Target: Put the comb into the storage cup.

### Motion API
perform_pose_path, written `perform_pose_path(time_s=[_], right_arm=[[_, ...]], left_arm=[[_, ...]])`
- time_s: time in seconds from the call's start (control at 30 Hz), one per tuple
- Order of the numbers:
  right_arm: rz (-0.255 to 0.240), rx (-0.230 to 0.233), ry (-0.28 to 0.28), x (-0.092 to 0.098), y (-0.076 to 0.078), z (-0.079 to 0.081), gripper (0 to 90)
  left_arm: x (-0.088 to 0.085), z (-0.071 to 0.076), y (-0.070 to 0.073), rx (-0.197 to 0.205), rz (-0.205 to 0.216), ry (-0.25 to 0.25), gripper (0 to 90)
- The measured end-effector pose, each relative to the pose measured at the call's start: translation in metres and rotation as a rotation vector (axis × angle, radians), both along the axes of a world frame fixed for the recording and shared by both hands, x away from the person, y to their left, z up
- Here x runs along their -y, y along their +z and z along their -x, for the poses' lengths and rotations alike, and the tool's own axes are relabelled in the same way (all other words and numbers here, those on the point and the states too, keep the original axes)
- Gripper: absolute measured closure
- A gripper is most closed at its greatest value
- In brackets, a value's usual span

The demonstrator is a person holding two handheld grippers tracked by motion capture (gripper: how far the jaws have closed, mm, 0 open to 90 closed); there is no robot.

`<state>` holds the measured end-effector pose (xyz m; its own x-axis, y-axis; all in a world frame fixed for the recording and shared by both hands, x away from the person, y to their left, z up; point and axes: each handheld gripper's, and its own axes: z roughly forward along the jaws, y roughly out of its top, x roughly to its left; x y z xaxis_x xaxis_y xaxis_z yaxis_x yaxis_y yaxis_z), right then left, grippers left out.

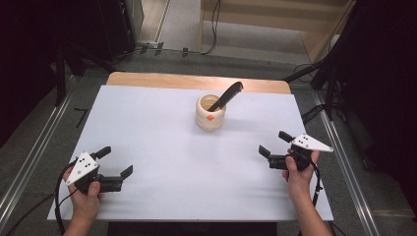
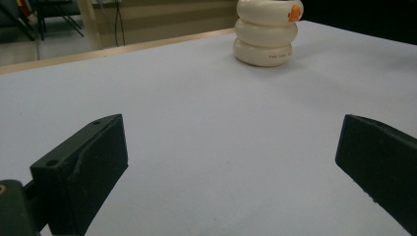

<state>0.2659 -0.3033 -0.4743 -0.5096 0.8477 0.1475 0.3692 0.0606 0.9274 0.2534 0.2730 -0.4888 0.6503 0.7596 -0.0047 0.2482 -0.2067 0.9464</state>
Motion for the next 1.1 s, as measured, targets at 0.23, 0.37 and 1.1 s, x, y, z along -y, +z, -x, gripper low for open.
perform_pose_path(time_s=[0.23, 0.37, 1.1], right_arm=[[0.001, -0.008, -0.005, 0.006, -0.008, 0.010, 0.0], [0.002, -0.011, -0.010, 0.009, -0.012, 0.015, 0.0], [0.000, -0.024, -0.041, 0.034, -0.029, 0.045, 0.0]], left_arm=[[0.000, 0.000, 0.000, -0.001, -0.003, 0.000, 0.0], [0.000, 0.000, 0.000, -0.002, -0.004, 0.000, 0.0], [0.000, 0.000, 0.000, 0.000, -0.004, 0.003, 0.0]])
